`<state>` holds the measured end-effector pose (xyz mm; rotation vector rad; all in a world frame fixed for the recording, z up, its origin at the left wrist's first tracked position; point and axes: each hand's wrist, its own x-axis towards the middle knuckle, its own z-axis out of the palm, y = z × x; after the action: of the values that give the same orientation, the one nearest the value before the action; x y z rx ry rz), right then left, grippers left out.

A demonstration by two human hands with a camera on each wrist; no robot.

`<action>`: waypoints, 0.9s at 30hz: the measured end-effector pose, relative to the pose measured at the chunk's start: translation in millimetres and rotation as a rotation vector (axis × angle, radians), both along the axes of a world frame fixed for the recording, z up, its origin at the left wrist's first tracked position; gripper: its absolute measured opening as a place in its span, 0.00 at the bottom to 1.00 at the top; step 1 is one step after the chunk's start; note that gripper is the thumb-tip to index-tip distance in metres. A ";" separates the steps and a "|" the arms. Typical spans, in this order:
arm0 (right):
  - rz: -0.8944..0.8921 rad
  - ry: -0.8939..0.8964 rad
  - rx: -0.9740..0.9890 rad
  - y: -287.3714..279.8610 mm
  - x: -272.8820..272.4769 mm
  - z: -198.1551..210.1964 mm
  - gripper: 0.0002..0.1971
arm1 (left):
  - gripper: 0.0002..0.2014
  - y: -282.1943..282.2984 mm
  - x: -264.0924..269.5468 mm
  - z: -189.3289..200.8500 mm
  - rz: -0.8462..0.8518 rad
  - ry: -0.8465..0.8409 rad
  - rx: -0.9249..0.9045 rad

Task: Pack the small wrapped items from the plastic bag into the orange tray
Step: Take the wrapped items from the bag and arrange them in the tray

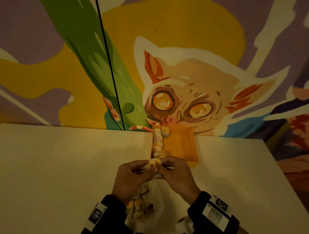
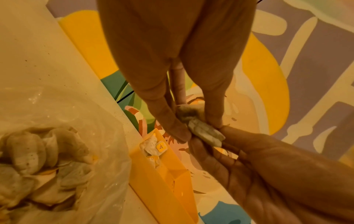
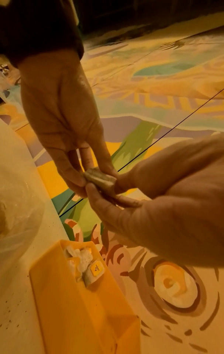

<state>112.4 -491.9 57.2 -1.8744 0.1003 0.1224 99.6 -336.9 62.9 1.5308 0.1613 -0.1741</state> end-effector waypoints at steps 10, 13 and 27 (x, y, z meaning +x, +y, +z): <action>-0.049 0.052 -0.020 -12.4 11.0 2.5 0.04 | 0.05 8.2 6.6 -11.6 0.221 0.139 -0.134; -0.064 0.045 -0.099 -25.0 29.9 6.3 0.03 | 0.05 12.2 8.6 -11.3 0.220 0.165 -0.144; 0.061 0.247 -0.348 -51.3 164.7 -38.3 0.04 | 0.13 6.4 37.9 -4.8 0.128 0.317 -0.266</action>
<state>277.1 -543.2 18.9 -2.2028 0.2471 0.4008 137.5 -330.4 58.1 1.2167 0.4683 -0.3230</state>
